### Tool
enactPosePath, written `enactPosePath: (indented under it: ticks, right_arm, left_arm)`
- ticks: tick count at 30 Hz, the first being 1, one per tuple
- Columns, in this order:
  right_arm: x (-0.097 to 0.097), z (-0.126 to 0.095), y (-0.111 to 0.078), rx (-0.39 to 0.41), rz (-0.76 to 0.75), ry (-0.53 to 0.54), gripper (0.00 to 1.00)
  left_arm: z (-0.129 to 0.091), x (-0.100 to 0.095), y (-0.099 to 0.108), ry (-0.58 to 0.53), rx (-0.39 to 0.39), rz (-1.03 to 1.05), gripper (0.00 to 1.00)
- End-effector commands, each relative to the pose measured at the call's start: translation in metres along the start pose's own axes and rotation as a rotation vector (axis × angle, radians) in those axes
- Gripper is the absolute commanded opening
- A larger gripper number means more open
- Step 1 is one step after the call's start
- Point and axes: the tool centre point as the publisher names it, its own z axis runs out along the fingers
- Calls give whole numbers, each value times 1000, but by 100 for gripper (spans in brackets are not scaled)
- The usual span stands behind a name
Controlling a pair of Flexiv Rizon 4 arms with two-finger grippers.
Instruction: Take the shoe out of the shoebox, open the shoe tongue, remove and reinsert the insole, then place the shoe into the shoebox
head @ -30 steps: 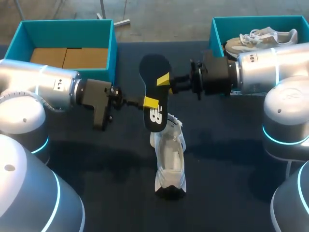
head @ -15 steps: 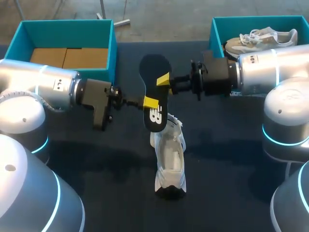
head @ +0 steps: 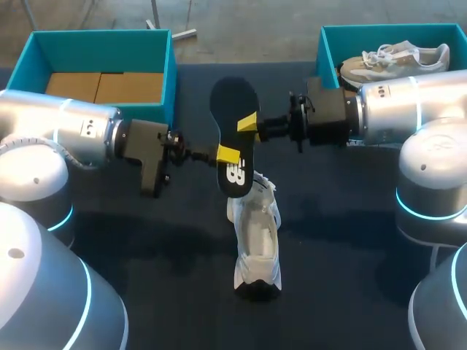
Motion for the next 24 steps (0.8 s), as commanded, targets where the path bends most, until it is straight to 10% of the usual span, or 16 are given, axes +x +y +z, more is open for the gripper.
enactPosePath:
  ticks: [1,11,24]
  right_arm:
    - [-4,2,-2,-4,1,1,0]
    - [-17,-2,-5,-7,-3,-7,0]
    - [-38,0,-5,-5,7,1,0]
  left_arm:
    - [-7,-3,-1,2,2,-16,100]
    - [-48,-9,-1,42,52,-126,100]
    - [-90,-23,28,367,242,-308,100]
